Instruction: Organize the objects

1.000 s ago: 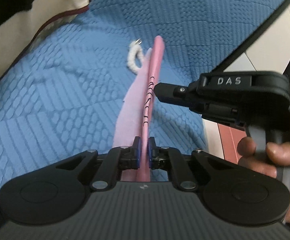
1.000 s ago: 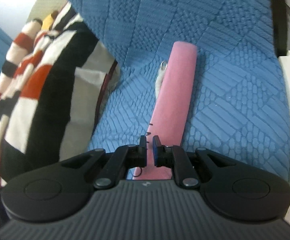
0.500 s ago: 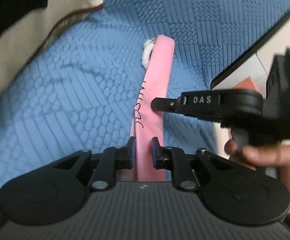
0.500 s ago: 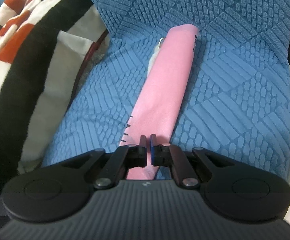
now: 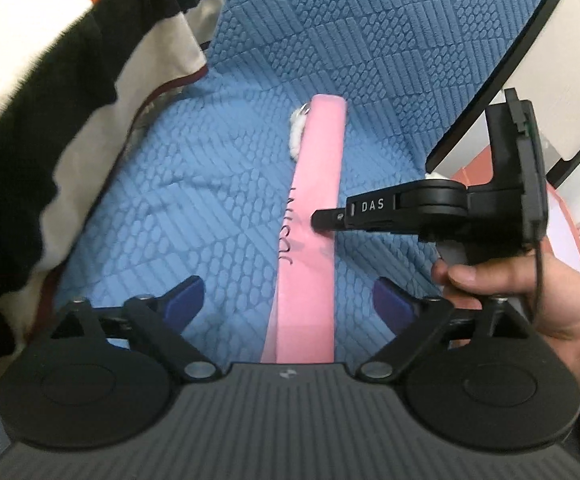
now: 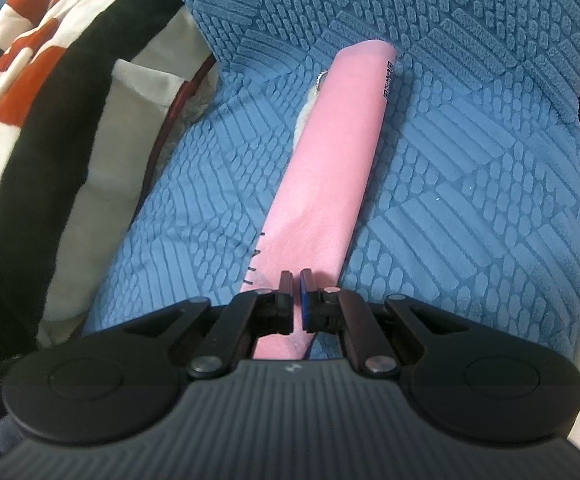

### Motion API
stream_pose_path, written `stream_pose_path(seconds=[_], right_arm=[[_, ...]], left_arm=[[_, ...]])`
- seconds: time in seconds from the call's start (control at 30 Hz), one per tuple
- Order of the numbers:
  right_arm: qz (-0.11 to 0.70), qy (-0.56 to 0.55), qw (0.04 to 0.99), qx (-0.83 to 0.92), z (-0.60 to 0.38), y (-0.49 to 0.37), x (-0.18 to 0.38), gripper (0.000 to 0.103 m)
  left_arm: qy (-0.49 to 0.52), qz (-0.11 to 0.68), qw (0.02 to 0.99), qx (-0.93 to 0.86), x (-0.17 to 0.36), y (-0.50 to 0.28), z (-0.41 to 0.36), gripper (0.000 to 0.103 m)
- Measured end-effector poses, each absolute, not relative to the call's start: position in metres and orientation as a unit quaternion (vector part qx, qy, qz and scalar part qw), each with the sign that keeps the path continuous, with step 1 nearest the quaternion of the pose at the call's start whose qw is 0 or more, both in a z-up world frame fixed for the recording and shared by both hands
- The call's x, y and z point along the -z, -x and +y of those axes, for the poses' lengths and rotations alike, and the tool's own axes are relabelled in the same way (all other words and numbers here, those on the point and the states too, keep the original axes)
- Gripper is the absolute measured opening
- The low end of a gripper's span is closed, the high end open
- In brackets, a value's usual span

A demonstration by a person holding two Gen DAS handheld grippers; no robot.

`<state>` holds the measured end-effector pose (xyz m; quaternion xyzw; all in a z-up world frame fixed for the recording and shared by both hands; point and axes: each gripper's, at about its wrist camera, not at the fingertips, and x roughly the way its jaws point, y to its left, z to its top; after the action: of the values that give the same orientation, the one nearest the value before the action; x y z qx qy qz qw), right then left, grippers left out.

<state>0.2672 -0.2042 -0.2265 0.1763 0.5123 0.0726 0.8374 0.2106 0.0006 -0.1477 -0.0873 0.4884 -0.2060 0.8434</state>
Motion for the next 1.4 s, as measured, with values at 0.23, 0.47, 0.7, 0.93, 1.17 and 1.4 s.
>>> stream_pose_path(seconds=[0.23,0.47,0.7,0.93,1.17,1.4], right_arm=[[0.515,-0.196,0.831,-0.075,-0.213,-0.269,0.228,0.003],[0.516,-0.192,0.831,-0.076,-0.211,-0.269,0.227,0.003],[0.517,-0.195,0.829,-0.08,-0.214,-0.269,0.228,0.003],[0.517,-0.194,0.83,-0.081,-0.216,-0.268,0.228,0.003],[0.517,-0.195,0.83,-0.082,-0.216,-0.268,0.228,0.003],[0.516,-0.194,0.83,-0.082,-0.214,-0.269,0.228,0.003]], left_arm=[[0.06,0.491,0.848,0.189,0.094,-0.195,0.004,0.102],[0.054,0.519,0.834,0.178,0.047,-0.193,-0.008,0.103],[0.049,0.526,0.825,0.2,0.025,-0.183,-0.027,0.103],[0.038,0.529,0.822,0.21,0.028,-0.178,-0.036,0.103],[0.048,0.534,0.822,0.191,0.033,-0.18,-0.028,0.103],[0.024,0.523,0.836,0.166,0.054,-0.187,-0.024,0.103]])
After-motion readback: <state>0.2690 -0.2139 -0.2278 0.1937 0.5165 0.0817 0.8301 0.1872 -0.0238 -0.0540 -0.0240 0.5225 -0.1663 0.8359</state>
